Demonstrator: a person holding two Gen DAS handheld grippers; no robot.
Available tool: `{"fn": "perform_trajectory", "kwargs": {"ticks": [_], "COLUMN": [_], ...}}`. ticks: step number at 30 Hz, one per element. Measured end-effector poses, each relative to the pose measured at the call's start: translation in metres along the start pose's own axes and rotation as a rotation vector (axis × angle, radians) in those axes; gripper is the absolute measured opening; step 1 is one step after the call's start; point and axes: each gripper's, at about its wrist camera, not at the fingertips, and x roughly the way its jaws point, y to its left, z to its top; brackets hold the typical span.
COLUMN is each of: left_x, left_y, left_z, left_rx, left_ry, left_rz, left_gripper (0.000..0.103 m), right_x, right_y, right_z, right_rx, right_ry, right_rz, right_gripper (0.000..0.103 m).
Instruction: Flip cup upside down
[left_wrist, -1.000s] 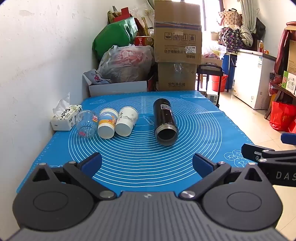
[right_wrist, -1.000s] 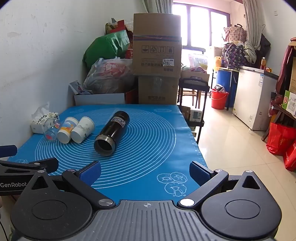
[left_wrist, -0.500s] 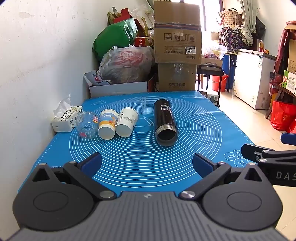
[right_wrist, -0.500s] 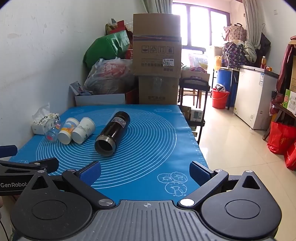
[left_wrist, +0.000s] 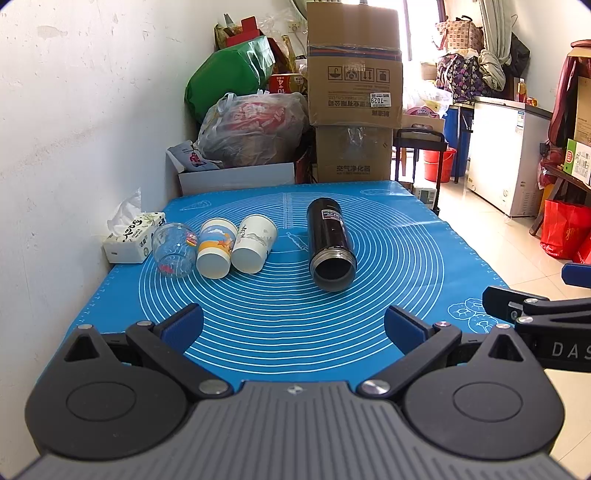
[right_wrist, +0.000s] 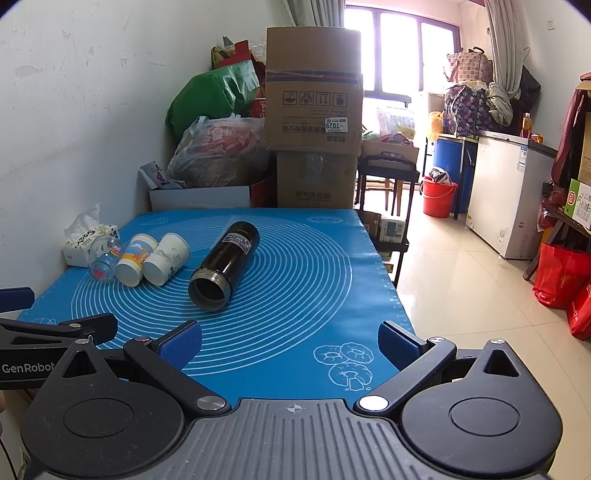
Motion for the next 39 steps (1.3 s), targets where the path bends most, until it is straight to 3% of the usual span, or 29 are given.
{"fn": "perform_trajectory", "kwargs": {"ticks": [39], "left_x": [-0.0041], "left_y": [-0.0016], "left_z": [0.0025], "left_rx": [0.005], "left_ry": [-0.001], "left_rz": [0.002], "left_gripper": [0.102], "right_x": [0.0006], "right_y": [-0.0007], "right_z": [-0.0004], "right_rx": [0.001], "right_ry": [0.003], "right_rz": [0.003], "right_gripper": [0.103]}}
